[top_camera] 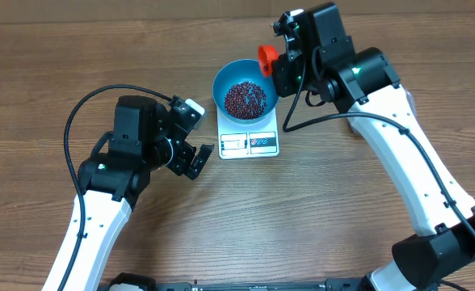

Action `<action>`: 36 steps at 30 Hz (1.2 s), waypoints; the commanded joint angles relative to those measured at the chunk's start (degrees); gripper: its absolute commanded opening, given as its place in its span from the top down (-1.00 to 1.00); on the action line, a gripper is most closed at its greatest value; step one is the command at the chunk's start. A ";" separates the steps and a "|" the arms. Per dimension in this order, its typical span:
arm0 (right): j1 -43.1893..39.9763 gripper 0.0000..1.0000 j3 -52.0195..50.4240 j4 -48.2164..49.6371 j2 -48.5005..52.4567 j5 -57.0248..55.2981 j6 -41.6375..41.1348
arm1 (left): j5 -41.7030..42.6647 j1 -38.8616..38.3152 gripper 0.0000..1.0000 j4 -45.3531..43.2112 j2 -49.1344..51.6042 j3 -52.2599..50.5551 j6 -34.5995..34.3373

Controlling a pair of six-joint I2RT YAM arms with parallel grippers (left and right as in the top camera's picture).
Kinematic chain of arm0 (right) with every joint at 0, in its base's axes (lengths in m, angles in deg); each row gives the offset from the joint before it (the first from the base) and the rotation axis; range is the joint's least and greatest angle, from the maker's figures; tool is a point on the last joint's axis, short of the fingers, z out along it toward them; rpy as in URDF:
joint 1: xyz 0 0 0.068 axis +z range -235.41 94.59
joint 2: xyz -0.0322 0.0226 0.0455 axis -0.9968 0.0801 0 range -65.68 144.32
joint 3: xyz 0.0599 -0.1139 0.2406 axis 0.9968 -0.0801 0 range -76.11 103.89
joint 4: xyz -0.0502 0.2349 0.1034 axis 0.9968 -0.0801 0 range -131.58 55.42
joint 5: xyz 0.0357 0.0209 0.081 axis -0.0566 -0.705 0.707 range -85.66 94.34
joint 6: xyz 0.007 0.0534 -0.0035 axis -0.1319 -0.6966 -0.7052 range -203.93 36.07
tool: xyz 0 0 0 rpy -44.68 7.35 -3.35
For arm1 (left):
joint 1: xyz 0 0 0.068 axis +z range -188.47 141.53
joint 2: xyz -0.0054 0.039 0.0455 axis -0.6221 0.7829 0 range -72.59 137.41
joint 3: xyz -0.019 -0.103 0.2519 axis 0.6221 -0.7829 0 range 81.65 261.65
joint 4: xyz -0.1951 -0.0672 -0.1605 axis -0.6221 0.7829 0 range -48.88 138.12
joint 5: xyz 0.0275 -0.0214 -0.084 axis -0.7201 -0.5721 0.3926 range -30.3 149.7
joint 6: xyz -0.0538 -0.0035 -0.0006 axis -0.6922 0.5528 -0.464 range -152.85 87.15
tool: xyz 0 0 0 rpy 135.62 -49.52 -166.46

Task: Scoop item into bowl and weigh 150g on scale
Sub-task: 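Move the empty scoop with the right gripper back to the bean tub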

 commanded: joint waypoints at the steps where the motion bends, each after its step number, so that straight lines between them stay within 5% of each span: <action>1: 2.99 0.93 1.33 -0.09 0.85 -5.92 2.40 | -0.42 0.24 -0.99 -0.09 0.39 0.85 -0.57; 9: 9.25 0.93 1.33 -0.24 1.57 -22.21 5.18 | -0.42 0.26 -0.99 -0.09 0.39 0.87 -0.57; 22: 8.76 0.93 1.49 1.62 1.11 -17.79 5.11 | -0.42 0.24 -0.99 -0.09 0.39 0.87 -0.57; 30: -2.27 0.93 1.49 1.68 -4.07 1.40 3.58 | -0.42 0.24 -0.99 -0.09 0.39 0.87 -0.57; 36: -15.78 0.93 1.49 -3.76 -5.95 5.22 3.21 | -0.42 0.24 -0.99 -0.09 0.39 0.87 -0.57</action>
